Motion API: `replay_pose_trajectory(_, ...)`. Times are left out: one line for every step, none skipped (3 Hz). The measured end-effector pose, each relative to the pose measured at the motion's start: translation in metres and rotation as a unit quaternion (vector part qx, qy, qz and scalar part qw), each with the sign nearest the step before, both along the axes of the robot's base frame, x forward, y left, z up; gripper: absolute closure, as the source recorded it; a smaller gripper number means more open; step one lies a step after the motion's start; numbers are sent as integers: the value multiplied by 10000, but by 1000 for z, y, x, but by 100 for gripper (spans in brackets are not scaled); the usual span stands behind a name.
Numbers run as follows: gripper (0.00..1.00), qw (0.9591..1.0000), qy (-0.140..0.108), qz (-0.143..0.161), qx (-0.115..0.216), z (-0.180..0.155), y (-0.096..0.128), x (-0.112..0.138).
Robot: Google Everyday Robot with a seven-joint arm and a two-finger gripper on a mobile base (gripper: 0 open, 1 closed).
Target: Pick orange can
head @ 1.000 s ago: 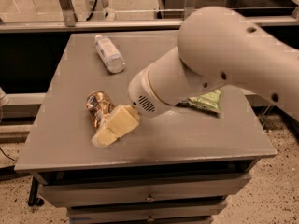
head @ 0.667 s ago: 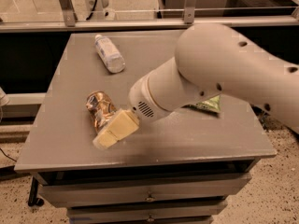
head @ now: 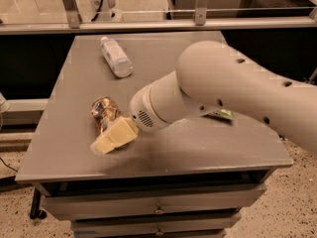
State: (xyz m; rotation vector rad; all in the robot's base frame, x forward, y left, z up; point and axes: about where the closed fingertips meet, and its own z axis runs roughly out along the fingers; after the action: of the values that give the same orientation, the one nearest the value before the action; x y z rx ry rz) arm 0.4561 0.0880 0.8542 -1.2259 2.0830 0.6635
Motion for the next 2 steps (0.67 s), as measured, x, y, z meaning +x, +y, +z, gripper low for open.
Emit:
replay_pose_trajectory(0,9998,77,-126,114,-8,15,0)
replay_pose_trajectory(0,9995,148,-216,189,-16,30,-3)
